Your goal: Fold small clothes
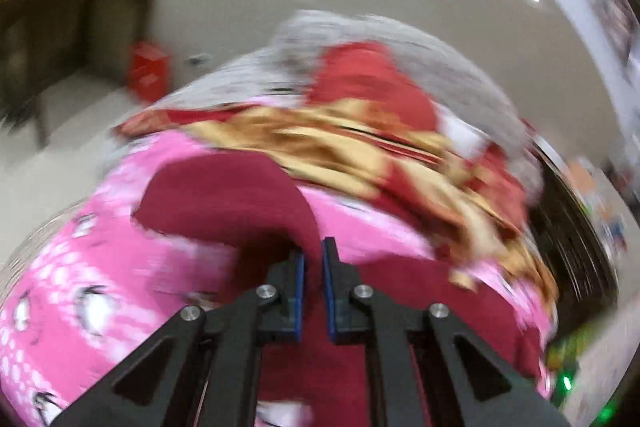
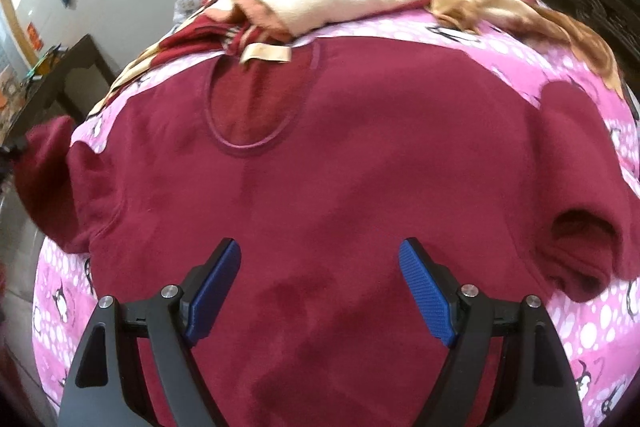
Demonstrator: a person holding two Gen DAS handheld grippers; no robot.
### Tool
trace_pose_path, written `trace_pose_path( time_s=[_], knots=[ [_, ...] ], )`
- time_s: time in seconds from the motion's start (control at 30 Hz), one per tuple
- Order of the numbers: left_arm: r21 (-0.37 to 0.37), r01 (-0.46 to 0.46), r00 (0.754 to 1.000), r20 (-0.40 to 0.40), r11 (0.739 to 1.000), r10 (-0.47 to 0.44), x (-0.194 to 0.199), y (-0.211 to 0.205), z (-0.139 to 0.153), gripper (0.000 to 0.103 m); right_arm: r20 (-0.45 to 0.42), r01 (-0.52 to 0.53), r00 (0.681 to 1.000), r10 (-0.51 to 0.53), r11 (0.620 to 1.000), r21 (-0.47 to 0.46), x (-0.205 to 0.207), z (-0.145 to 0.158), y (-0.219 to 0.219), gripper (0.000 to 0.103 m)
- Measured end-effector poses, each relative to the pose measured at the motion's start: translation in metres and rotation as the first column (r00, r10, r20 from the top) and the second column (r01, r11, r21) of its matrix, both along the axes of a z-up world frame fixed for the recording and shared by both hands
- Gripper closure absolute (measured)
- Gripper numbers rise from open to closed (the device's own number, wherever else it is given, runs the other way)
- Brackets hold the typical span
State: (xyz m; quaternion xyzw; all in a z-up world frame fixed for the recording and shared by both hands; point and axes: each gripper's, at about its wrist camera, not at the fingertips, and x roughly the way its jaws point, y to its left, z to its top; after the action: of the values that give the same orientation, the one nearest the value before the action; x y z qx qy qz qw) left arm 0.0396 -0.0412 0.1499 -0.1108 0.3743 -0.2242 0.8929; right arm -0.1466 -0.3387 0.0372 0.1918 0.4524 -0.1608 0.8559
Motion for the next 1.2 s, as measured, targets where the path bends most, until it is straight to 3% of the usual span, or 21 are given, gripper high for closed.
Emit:
trace_pose_path(
  time_s=[0.13,0.27,0.3,0.4,0.43,0.53,0.57,0.67,0.73,0.83,0.97,1.1,1.17,1.2],
  knots=[
    [0.055,0.203,0.979,0.009,0.978,-0.204,-0.045,-0.079,-0.009,0.095,0.001,0.05,0.999,-0.05,0.999,-0.009,-0.018,0.003,-0.016,0.0],
    [0.136,0.381,0.924,-0.079,0.914,-0.373,-0.082,-0.147,-0.06,0.093,-0.017,0.107,0.994,-0.107,0.994,-0.011,-0.039,0.0,-0.037,0.0],
    [0.157,0.411,0.911,-0.116,0.898,-0.397,-0.09,-0.159,-0.074,0.093,-0.021,0.124,0.992,-0.124,0.992,-0.008,-0.044,0.0,-0.042,0.0],
    [0.214,0.43,0.9,-0.185,0.877,-0.395,-0.103,-0.17,-0.098,0.083,-0.01,0.139,0.99,-0.139,0.99,-0.005,-0.055,0.003,-0.053,0.0],
    [0.219,0.433,0.898,-0.194,0.875,-0.395,-0.107,-0.166,-0.1,0.075,-0.008,0.141,0.99,-0.141,0.99,-0.02,-0.056,0.006,-0.054,0.0],
    [0.211,0.414,0.909,-0.156,0.886,-0.387,-0.115,-0.137,-0.079,0.044,0.017,0.124,0.992,-0.123,0.992,-0.027,-0.054,0.012,-0.055,0.0],
    [0.213,0.394,0.919,-0.107,0.894,-0.379,-0.118,-0.121,-0.068,0.032,0.042,0.111,0.993,-0.111,0.994,-0.015,-0.052,0.015,-0.056,0.0],
    [0.256,0.321,0.937,0.058,0.912,-0.346,-0.125,-0.085,-0.042,0.014,0.1,0.083,0.992,-0.083,0.997,0.006,-0.042,0.024,-0.053,0.0],
    [0.323,0.253,0.942,0.131,0.912,-0.308,-0.122,-0.068,-0.038,0.013,0.13,0.061,0.99,-0.063,0.998,0.019,-0.03,0.031,-0.048,0.0],
    [0.445,0.17,0.961,0.121,0.879,-0.248,-0.104,-0.059,-0.057,0.013,0.147,0.028,0.989,-0.029,1.0,0.007,-0.006,0.042,-0.034,0.0],
    [0.445,0.122,0.986,0.045,0.887,-0.159,-0.083,-0.042,-0.081,0.013,0.162,-0.05,0.985,0.054,0.998,-0.027,0.028,0.047,0.003,0.0],
    [0.444,0.097,0.995,-0.012,0.891,-0.102,-0.074,-0.037,-0.101,0.013,0.034,-0.111,0.993,0.116,0.985,-0.13,0.073,0.019,0.042,0.0],
    [0.436,0.102,0.995,-0.031,0.894,-0.098,-0.07,-0.04,-0.107,0.013,-0.071,-0.129,0.991,0.117,0.968,-0.213,0.089,-0.003,0.05,0.005],
    [0.438,0.104,0.995,-0.036,0.893,-0.098,-0.07,-0.043,-0.109,0.013,-0.1,-0.13,0.989,0.109,0.961,-0.245,0.089,-0.01,0.049,0.013]
  ],
)
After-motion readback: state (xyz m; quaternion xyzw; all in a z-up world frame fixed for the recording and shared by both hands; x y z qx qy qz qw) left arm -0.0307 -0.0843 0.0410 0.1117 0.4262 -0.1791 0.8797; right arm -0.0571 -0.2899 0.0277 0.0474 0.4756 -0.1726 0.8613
